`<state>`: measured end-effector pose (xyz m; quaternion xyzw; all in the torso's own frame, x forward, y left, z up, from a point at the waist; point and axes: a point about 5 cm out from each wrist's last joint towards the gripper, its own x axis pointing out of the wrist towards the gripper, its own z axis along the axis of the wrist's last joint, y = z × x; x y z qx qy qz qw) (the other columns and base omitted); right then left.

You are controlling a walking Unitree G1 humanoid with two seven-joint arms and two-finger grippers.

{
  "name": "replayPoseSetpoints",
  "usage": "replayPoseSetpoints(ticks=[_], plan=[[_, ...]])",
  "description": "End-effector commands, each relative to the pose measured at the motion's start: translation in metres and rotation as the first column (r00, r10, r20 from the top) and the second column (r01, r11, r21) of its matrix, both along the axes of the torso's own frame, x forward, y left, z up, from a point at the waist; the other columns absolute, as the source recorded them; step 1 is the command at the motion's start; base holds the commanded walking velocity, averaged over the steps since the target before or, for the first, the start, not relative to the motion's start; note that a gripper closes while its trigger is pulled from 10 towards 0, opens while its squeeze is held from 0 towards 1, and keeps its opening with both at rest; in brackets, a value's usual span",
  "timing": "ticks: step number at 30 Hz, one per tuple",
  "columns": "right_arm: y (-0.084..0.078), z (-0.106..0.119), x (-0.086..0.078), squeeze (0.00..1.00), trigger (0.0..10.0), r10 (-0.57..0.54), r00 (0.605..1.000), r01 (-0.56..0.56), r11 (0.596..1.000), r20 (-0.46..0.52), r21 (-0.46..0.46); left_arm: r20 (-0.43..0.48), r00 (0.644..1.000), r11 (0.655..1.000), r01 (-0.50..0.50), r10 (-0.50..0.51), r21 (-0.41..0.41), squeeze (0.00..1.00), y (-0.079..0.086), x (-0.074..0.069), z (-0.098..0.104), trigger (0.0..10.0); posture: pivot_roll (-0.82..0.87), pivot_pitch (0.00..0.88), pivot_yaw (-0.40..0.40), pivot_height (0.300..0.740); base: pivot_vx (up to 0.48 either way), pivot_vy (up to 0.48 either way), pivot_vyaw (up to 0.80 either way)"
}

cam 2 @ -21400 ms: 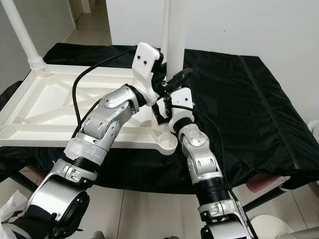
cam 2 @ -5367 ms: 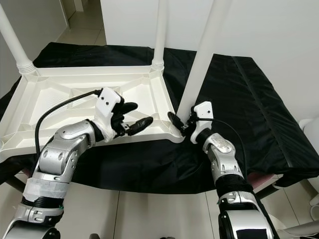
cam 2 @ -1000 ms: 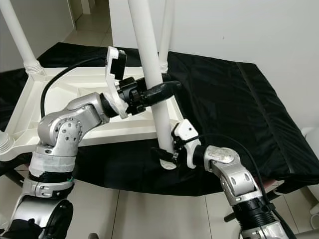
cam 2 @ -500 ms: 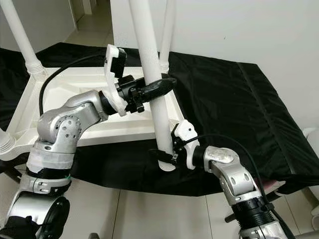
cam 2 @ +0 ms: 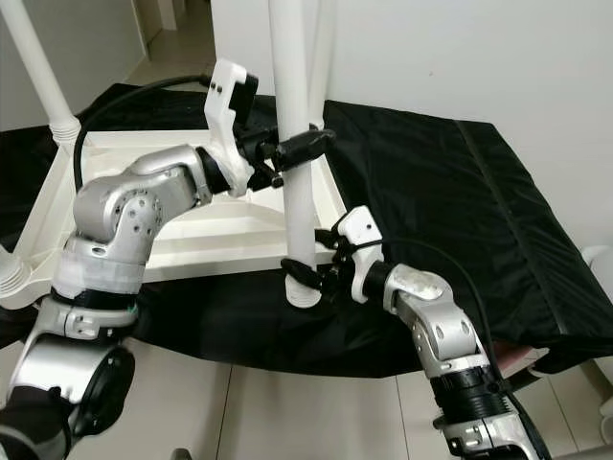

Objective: Building children table

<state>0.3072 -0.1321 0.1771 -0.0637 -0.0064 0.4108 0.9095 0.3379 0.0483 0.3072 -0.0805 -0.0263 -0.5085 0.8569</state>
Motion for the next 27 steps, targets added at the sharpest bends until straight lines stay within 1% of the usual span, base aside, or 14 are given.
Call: replayPoseSetpoints(ticks=[1, 2, 3, 4, 5, 9, 11, 13, 17, 19, 21, 23, 25, 27], plan=[[-0.007, 0.003, 0.005, 1.0, 10.0, -0.064, 0.998, 0.064, 0.998, 0.019, 0.007, -0.018, 1.0, 1.0, -0.008, 0.008, 0.01, 0.0, 0.001, 0.002, 0.002, 10.0, 0.02, 0.021, -0.025, 0.74, 0.0, 0.0, 0.0], [-0.005, 0.004, 0.007, 1.0, 10.0, -0.088, 0.996, 0.088, 0.996, 0.031, 0.022, -0.019, 1.0, 1.0, -0.025, 0.025, 0.0, 0.0, 0.003, 0.004, 0.006, 10.0, 0.02, 0.021, -0.025, 0.74, 0.0, 0.0, 0.0], [-0.002, 0.005, 0.009, 0.42, 10.0, -0.112, 0.993, 0.11, 0.993, 0.044, 0.036, -0.018, 0.999, 0.999, -0.044, 0.044, -0.013, 0.0, 0.004, 0.006, 0.012, 10.0, 0.02, 0.024, -0.023, 0.74, 0.0, 0.0, 0.0], [-0.002, 0.005, 0.009, 0.42, 10.0, -0.112, 0.993, 0.11, 0.993, 0.044, 0.036, -0.018, 0.999, 0.999, -0.044, 0.044, -0.013, 0.0, 0.004, 0.006, 0.012, 10.0, 0.02, 0.024, -0.023, 0.74, 0.0, 0.0, 0.0], [0.001, 0.006, 0.011, 0.0, 10.0, -0.126, 0.991, 0.124, 0.991, 0.051, 0.05, -0.017, 0.998, 0.998, -0.06, 0.06, -0.022, 0.0, 0.004, 0.007, 0.017, 10.0, 0.02, 0.027, -0.023, 0.74, 0.0, 0.0, 0.0], [0.009, 0.008, 0.014, 0.0, 10.0, -0.172, 0.984, 0.166, 0.981, 0.049, 0.101, 0.008, 0.995, 0.994, -0.099, 0.099, -0.036, 0.0, 0.003, 0.008, 0.027, 10.0, 0.02, 0.033, -0.023, 0.74, 0.0, 0.0, 0.0], [0.014, 0.008, 0.015, 0.0, 10.0, -0.19, 0.98, 0.183, 0.978, 0.06, 0.105, 0.016, 0.992, 0.992, -0.121, 0.121, -0.038, 0.0, 0.003, 0.009, 0.029, 10.0, 0.02, 0.036, -0.024, 0.74, 0.0, 0.0, 0.0], [0.022, 0.008, 0.019, 0.0, 10.0, -0.245, 0.966, 0.236, 0.966, 0.08, 0.105, 0.026, 0.987, 0.986, -0.158, 0.159, -0.046, 0.0, 0.0, 0.01, 0.034, 10.0, 0.02, 0.04, -0.026, 0.74, 0.0, 0.0, 0.0], [0.025, 0.008, 0.021, 0.0, 10.0, -0.269, 0.96, 0.26, 0.96, 0.08, 0.105, 0.028, 0.985, 0.984, -0.17, 0.172, -0.049, 0.0, -0.002, 0.01, 0.037, 10.0, 0.02, 0.041, -0.027, 0.74, 0.0, 0.0, 0.0], [0.031, 0.007, 0.027, 0.0, 10.0, -0.331, 0.941, 0.322, 0.939, 0.072, 0.122, 0.031, 0.977, 0.976, -0.21, 0.212, -0.066, 0.0, -0.007, 0.011, 0.04, 10.0, 0.02, 0.043, -0.029, 0.74, 0.0, 0.0, 0.0], [0.031, 0.007, 0.027, 0.0, 10.0, -0.331, 0.941, 0.322, 0.939, 0.072, 0.122, 0.031, 0.977, 0.976, -0.21, 0.212, -0.066, 0.0, -0.007, 0.011, 0.04, 10.0, 0.02, 0.043, -0.029, 0.74, 0.0, 0.0, 0.0], [0.035, 0.006, 0.03, 0.0, 10.0, -0.366, 0.928, 0.356, 0.927, 0.075, 0.114, 0.04, 0.972, 0.971, -0.23, 0.233, -0.066, 0.0, -0.011, 0.01, 0.041, 10.0, 0.02, 0.046, -0.029, 0.74, 0.0, 0.0, 0.0], [0.043, 0.008, 0.035, 0.0, 10.0, -0.429, 0.9, 0.419, 0.9, 0.076, 0.121, 0.061, 0.962, 0.963, -0.262, 0.266, -0.06, 0.0, -0.02, 0.009, 0.04, 10.0, 0.02, 0.049, -0.036, 0.74, 0.0, 0.0, 0.0], [0.047, 0.009, 0.036, 0.0, 10.0, -0.451, 0.889, 0.441, 0.889, 0.082, 0.121, 0.074, 0.959, 0.962, -0.27, 0.273, -0.051, 0.0, -0.025, 0.009, 0.039, 10.0, 0.03, 0.05, -0.039, 0.74, 0.0, 0.0, 0.0]])
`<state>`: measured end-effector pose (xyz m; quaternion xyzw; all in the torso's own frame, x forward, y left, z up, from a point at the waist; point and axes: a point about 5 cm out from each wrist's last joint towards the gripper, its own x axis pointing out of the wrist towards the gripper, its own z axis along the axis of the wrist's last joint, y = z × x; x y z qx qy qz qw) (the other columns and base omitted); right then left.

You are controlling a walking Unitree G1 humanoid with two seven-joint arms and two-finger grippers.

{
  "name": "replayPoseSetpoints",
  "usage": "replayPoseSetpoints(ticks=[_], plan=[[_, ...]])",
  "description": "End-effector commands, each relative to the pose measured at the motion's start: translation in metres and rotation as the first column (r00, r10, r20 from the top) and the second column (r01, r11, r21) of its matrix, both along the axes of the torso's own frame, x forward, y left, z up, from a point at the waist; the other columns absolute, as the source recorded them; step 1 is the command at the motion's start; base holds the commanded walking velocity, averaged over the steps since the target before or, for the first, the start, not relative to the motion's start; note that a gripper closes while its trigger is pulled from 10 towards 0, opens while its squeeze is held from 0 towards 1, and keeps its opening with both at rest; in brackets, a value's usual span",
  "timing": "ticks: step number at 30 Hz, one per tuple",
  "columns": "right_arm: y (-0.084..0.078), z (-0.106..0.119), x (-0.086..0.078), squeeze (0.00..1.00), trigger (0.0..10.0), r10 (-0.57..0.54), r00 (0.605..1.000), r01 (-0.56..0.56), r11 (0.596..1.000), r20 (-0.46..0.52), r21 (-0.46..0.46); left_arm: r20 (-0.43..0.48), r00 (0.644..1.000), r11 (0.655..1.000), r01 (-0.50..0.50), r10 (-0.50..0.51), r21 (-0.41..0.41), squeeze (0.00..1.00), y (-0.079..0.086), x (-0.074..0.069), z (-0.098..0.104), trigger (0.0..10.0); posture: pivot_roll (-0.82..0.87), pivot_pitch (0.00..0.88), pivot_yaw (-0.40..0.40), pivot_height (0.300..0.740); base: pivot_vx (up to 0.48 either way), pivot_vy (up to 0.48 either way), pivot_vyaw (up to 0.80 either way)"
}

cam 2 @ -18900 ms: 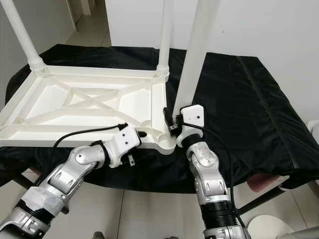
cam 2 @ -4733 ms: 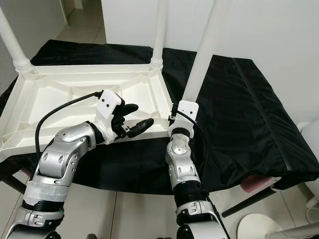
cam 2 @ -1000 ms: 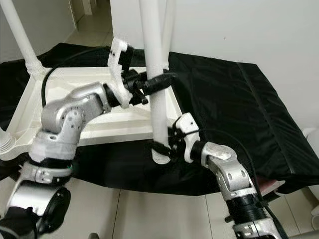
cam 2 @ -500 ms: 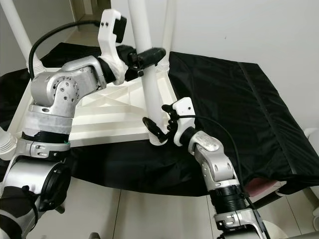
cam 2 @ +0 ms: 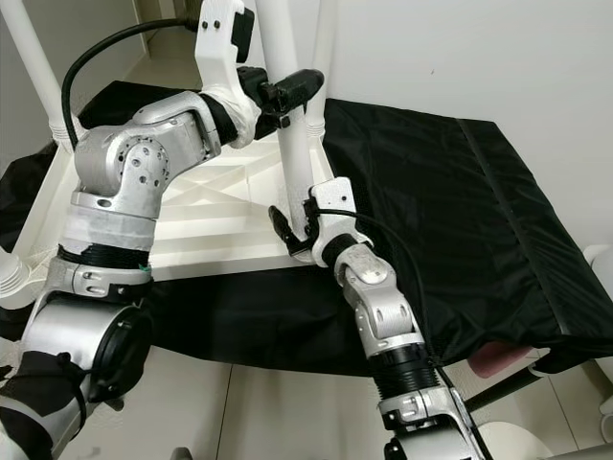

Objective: Building children table

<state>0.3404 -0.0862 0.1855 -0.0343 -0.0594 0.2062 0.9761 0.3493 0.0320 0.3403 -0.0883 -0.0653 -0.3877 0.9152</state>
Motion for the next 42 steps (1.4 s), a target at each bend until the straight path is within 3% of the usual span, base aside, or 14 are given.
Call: replayPoseSetpoints(ticks=[1, 13, 14, 16, 17, 20, 21, 23, 30, 31, 32, 38, 39, 42], plan=[[0.001, 0.001, 0.003, 0.0, 10.0, -0.042, 0.999, 0.042, 0.999, 0.007, -0.008, 0.042, 0.999, 1.0, -0.004, 0.003, 0.016, 0.0, -0.009, -0.003, 0.006, 10.0, 0.03, 0.05, -0.039, 0.74, 0.0, 0.0, 0.0], [0.017, 0.007, 0.005, 0.0, 9.8, -0.152, 0.988, 0.152, 0.988, 0.03, -0.008, 0.064, 0.998, 0.999, -0.007, 0.004, 0.04, 0.0, -0.026, -0.006, 0.008, 10.0, 0.02, 0.053, -0.038, 0.74, 0.0, 0.0, 0.0], [0.017, 0.006, 0.005, 0.0, 6.4, -0.159, 0.987, 0.16, 0.987, 0.027, -0.007, 0.066, 0.998, 0.999, -0.006, 0.003, 0.04, 0.0, -0.027, -0.007, 0.009, 10.0, 0.02, 0.053, -0.037, 0.74, 0.0, 0.0, 0.0], [0.017, 0.006, 0.005, 0.0, 6.4, -0.163, 0.986, 0.163, 0.987, 0.025, -0.005, 0.068, 0.998, 0.999, -0.005, 0.002, 0.04, 0.0, -0.027, -0.007, 0.009, 10.0, 0.02, 0.053, -0.037, 0.74, 0.0, 0.0, 0.0], [0.016, 0.005, 0.005, 0.0, 4.8, -0.177, 0.984, 0.177, 0.984, 0.02, -0.007, 0.07, 0.998, 0.999, -0.007, 0.004, 0.039, 0.0, -0.028, -0.007, 0.009, 10.0, 0.02, 0.052, -0.037, 0.74, 0.0, 0.0, 0.0], [0.015, 0.005, 0.006, 0.0, 4.8, -0.185, 0.983, 0.185, 0.983, 0.017, -0.009, 0.071, 0.997, 0.999, -0.009, 0.006, 0.038, 0.0, -0.028, -0.007, 0.009, 10.0, 0.02, 0.052, -0.037, 0.74, 0.0, 0.0, 0.0], [0.014, 0.003, 0.007, 0.0, 0.8, -0.201, 0.98, 0.201, 0.98, 0.004, -0.003, 0.079, 0.997, 0.999, -0.017, 0.014, 0.037, 0.0, -0.029, -0.007, 0.009, 10.0, 0.02, 0.051, -0.039, 0.74, 0.0, 0.0, 0.0], [0.013, 0.002, 0.008, 0.0, 0.0, -0.205, 0.979, 0.205, 0.979, -0.002, -0.009, 0.082, 0.996, 0.999, -0.02, 0.017, 0.037, 0.0, -0.029, -0.007, 0.009, 10.0, 0.02, 0.051, -0.039, 0.74, 0.0, 0.0, 0.0], [0.012, -0.005, 0.008, 0.0, 0.5, -0.218, 0.975, 0.217, 0.976, -0.033, -0.033, 0.105, 0.994, 0.998, -0.033, 0.027, 0.054, 0.0, -0.03, -0.008, 0.01, 10.0, 0.03, 0.053, -0.041, 0.74, 0.0, 0.0, 0.0], [0.011, -0.006, 0.009, 0.0, 2.6, -0.225, 0.974, 0.223, 0.974, -0.035, -0.038, 0.108, 0.994, 0.998, -0.035, 0.028, 0.06, 0.0, -0.03, -0.008, 0.01, 10.0, 0.03, 0.053, -0.041, 0.74, 0.0, 0.0, 0.0], [0.011, -0.006, 0.009, 0.0, 10.0, -0.229, 0.973, 0.227, 0.973, -0.035, -0.041, 0.123, 0.992, 0.997, -0.034, 0.025, 0.07, 0.0, -0.031, -0.008, 0.011, 10.0, 0.03, 0.052, -0.041, 0.74, 0.0, 0.0, 0.0], [0.01, -0.005, 0.01, 0.0, 10.0, -0.229, 0.973, 0.228, 0.973, -0.037, -0.04, 0.135, 0.991, 0.997, -0.015, 0.005, 0.072, 0.0, -0.033, -0.011, 0.011, 10.0, 0.02, 0.051, -0.04, 0.74, 0.0, 0.0, 0.0], [0.01, -0.004, 0.01, 0.0, 10.0, -0.229, 0.973, 0.228, 0.973, -0.042, -0.027, 0.13, 0.991, 0.999, 0.011, -0.016, 0.041, 0.96, -0.034, -0.012, 0.011, 10.0, 0.02, 0.051, -0.04, 0.74, 0.0, 0.0, 0.0], [0.009, -0.003, 0.01, 0.0, 10.0, -0.23, 0.972, 0.231, 0.973, -0.054, 0.007, 0.13, 0.99, 0.998, 0.049, -0.052, 0.025, 1.0, -0.036, -0.016, 0.011, 10.0, 0.02, 0.051, -0.039, 0.74, 0.0, 0.0, 0.0]])
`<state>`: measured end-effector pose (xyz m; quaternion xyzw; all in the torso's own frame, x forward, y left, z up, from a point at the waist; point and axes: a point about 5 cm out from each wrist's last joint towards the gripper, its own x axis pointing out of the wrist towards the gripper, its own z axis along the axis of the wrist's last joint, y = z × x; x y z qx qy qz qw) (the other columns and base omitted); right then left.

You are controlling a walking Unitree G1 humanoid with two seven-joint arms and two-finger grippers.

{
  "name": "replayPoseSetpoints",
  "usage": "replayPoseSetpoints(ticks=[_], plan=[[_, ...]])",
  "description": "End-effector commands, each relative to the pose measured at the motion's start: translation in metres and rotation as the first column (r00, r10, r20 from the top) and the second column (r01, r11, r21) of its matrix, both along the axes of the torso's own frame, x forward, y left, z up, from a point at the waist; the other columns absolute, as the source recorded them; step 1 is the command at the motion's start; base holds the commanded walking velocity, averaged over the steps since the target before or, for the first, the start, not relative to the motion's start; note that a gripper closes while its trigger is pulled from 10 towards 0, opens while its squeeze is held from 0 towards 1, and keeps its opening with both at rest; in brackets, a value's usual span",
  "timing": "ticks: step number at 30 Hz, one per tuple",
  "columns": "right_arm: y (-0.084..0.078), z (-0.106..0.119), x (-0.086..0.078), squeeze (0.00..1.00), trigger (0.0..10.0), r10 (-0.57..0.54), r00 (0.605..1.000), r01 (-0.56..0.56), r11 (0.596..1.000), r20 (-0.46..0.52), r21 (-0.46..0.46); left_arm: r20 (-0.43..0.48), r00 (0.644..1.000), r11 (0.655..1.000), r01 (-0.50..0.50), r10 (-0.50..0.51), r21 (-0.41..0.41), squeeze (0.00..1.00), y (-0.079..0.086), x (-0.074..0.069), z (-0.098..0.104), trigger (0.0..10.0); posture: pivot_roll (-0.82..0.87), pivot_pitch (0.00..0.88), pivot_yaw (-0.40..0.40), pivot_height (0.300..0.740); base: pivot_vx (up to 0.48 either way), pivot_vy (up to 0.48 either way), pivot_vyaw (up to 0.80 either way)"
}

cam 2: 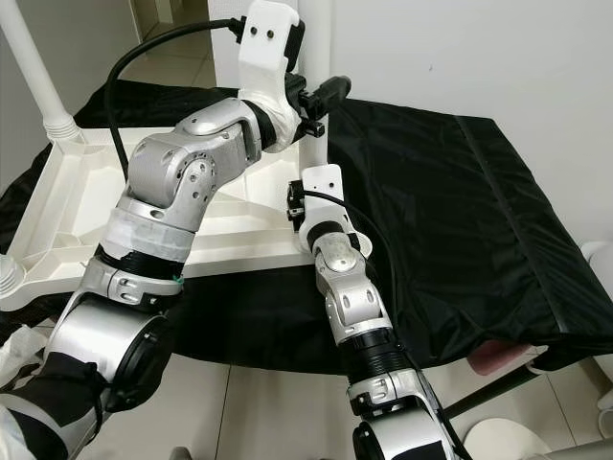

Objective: Building children table

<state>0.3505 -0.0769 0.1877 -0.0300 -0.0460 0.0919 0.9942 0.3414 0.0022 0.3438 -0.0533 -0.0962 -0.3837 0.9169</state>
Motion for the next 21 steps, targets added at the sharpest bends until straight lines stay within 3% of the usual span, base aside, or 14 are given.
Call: replayPoseSetpoints(ticks=[1, 4, 5, 6, 7, 11, 21], plan=[[-0.002, -0.005, 0.001, 0.0, 10.0, -0.006, 0.999, 0.007, 1.0, -0.036, 0.029, 0.051, 0.994, 0.995, 0.099, -0.098, -0.021, 1.0, -0.008, -0.01, 0.008, 10.0, 0.02, 0.05, -0.039, 0.74, 0.0, 0.0, 0.0], [-0.003, -0.004, 0.001, 0.0, 10.0, -0.009, 0.999, 0.011, 0.999, -0.039, 0.048, 0.055, 0.992, 0.993, 0.115, -0.113, -0.022, 1.0, -0.009, -0.012, 0.007, 10.0, 0.02, 0.051, -0.037, 0.74, 0.0, 0.0, 0.0], [-0.005, -0.004, 0.001, 0.0, 10.0, -0.018, 0.999, 0.021, 0.998, -0.042, 0.061, 0.083, 0.989, 0.992, 0.127, -0.125, -0.021, 0.25, -0.009, -0.016, 0.008, 10.0, 0.02, 0.051, -0.038, 0.74, 0.0, 0.0, 0.0], [-0.007, -0.004, 0.002, 0.0, 10.0, -0.025, 0.999, 0.028, 0.997, -0.043, 0.065, 0.103, 0.986, 0.991, 0.133, -0.13, -0.022, 0.25, -0.009, -0.018, 0.009, 10.0, 0.02, 0.051, -0.038, 0.74, 0.0, 0.0, 0.0], [-0.009, -0.004, 0.002, 0.0, 10.0, -0.035, 0.998, 0.038, 0.996, -0.043, 0.079, 0.111, 0.984, 0.989, 0.142, -0.138, -0.03, 0.0, -0.008, -0.02, 0.009, 10.0, 0.02, 0.049, -0.036, 0.74, 0.0, 0.0, 0.0], [-0.013, -0.003, 0.003, 0.0, 10.0, -0.046, 0.998, 0.049, 0.995, -0.039, 0.087, 0.129, 0.983, 0.989, 0.139, -0.133, -0.042, 0.0, -0.005, -0.022, 0.009, 10.0, 0.02, 0.048, -0.036, 0.74, 0.0, 0.0, 0.0], [-0.043, -0.001, 0.006, 0.0, 10.0, -0.127, 0.992, 0.127, 0.989, -0.006, 0.077, 0.088, 0.996, 0.999, 0.011, -0.008, -0.04, 0.0, 0.021, -0.012, -0.017, 10.0, 0.03, 0.043, -0.047, 0.74, 0.0, 0.0, 0.0]])
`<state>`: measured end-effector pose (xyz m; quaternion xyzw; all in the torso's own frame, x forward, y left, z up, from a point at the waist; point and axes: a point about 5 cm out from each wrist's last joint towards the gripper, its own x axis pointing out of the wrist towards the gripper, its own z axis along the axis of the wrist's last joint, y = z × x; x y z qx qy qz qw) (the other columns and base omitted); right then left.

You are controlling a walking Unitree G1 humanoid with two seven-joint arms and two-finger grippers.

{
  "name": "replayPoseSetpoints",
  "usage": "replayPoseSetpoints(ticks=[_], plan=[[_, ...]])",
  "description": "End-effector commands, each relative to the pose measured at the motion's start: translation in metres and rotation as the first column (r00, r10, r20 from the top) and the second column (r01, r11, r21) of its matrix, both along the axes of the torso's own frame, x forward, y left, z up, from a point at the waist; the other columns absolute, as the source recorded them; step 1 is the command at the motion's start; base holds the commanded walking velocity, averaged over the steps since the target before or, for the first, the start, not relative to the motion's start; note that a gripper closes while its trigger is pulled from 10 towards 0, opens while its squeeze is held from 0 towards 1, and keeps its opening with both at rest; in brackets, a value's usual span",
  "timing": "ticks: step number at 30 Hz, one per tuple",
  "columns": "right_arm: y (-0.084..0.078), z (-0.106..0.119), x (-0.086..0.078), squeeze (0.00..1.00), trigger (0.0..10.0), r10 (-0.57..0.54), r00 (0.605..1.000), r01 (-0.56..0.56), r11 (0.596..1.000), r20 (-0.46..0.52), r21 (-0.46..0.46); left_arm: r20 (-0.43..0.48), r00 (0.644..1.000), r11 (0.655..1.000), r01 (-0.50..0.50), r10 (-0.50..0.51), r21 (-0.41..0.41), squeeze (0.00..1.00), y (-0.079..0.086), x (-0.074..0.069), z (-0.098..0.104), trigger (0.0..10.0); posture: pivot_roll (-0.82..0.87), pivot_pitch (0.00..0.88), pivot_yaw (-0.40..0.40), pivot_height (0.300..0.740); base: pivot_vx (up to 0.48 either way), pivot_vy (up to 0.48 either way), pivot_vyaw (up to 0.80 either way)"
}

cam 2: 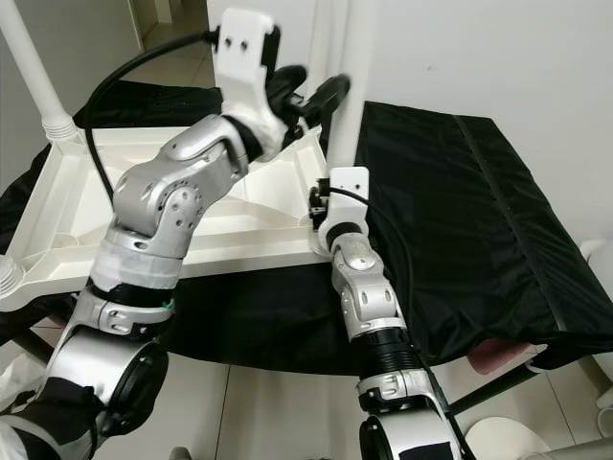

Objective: Building children table

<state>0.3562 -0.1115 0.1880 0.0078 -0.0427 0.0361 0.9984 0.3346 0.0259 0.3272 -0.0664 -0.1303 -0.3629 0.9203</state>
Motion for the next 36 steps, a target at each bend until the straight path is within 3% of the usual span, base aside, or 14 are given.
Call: replayPoseSetpoints(ticks=[1, 6, 13, 19, 24, 26, 36], plan=[[-0.008, -0.001, 0.0, 0.0, 10.0, -0.019, 1.0, 0.019, 1.0, 0.009, -0.004, 0.039, 0.998, 0.999, 0.05, -0.05, 0.016, 0.0, -0.003, -0.005, 0.0, 10.0, 0.03, 0.043, -0.047, 0.74, 0.0, 0.0, 0.0], [-0.035, -0.008, -0.001, 0.0, 10.0, -0.074, 0.996, 0.076, 0.997, 0.049, -0.035, -0.029, 0.999, 1.0, -0.012, 0.013, 0.026, 0.0, 0.008, 0.002, -0.025, 10.0, 0.02, 0.038, -0.042, 0.74, 0.0, 0.0, 0.0], [-0.045, -0.012, -0.002, 0.0, 10.0, -0.087, 0.995, 0.09, 0.995, 0.058, -0.05, -0.056, 0.998, 0.998, -0.019, 0.022, 0.053, 0.0, 0.011, 0.003, -0.041, 10.0, 0.02, 0.036, -0.036, 0.74, 0.0, 0.0, 0.0], [-0.059, -0.022, -0.004, 0.0, 10.0, -0.083, 0.995, 0.087, 0.994, 0.062, -0.064, -0.072, 0.997, 0.989, 0.043, -0.033, 0.14, 0.0, 0.007, -0.008, -0.073, 10.0, 0.02, 0.036, -0.028, 0.74, 0.0, 0.0, 0.0], [-0.059, -0.023, -0.001, 0.0, 10.0, -0.051, 0.995, 0.056, 0.996, 0.082, -0.067, -0.135, 0.983, 0.967, 0.15, -0.124, 0.205, 0.0, -0.004, -0.021, -0.098, 10.0, 0.02, 0.036, -0.025, 0.74, 0.0, 0.0, 0.0], [-0.056, -0.022, 0.0, 0.0, 10.0, -0.018, 0.995, 0.024, 0.998, 0.095, -0.061, -0.167, 0.97, 0.929, 0.221, -0.177, 0.298, 0.0, -0.009, -0.029, -0.117, 10.0, 0.02, 0.036, -0.025, 0.74, 0.0, 0.0, 0.0], [-0.049, -0.024, 0.001, 0.0, 10.0, 0.069, 0.992, -0.064, 0.997, 0.108, -0.053, -0.224, 0.951, 0.869, 0.288, -0.212, 0.403, 0.0, -0.012, -0.041, -0.153, 10.0, 0.02, 0.042, -0.027, 0.74, 0.0, 0.0, 0.0]])
